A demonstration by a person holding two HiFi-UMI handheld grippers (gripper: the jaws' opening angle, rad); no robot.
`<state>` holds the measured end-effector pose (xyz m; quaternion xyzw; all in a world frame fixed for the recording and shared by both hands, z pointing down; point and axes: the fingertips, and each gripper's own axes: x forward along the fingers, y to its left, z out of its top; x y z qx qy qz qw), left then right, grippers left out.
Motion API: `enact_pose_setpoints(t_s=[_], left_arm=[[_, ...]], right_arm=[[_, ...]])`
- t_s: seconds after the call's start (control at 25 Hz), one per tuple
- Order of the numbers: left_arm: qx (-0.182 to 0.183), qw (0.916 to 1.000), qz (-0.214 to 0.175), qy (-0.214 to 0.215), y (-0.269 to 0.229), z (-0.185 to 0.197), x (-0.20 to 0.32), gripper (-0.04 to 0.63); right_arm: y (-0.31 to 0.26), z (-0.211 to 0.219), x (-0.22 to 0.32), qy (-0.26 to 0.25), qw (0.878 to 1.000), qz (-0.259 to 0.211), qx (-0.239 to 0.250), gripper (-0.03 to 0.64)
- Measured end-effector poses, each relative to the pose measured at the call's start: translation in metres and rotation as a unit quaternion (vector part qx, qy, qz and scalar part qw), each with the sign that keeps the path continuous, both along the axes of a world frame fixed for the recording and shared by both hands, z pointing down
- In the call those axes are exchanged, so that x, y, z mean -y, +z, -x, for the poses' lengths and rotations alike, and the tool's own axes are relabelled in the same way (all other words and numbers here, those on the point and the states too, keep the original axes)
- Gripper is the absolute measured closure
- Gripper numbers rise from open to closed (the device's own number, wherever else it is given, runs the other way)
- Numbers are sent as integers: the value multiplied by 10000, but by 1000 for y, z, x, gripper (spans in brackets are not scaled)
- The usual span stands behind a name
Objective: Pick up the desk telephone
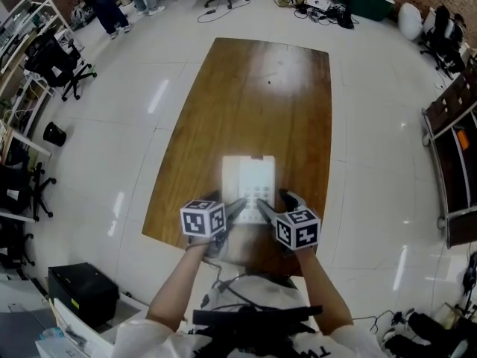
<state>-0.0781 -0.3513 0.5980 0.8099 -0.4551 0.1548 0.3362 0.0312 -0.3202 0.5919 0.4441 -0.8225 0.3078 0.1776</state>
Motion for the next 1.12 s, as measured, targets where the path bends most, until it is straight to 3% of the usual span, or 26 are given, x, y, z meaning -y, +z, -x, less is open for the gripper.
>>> enact_pose_setpoints(t_s=[0.24,0.52,0.68,1.12], left_arm=[[-33,9995,289,104,16,-4,3,201],[-27,9978,568,331,26,-14,2,170],[241,9968,539,534,30,-21,-1,167],[123,9983,396,406,28,-20,2,196]], right_arm=[[29,3,7,-35,9985,504,198,261],[41,11,19,8,9948,760,683,261],[45,15,21,-50,9952,773,599,272],[45,18,23,-131,9957,764,507,288]])
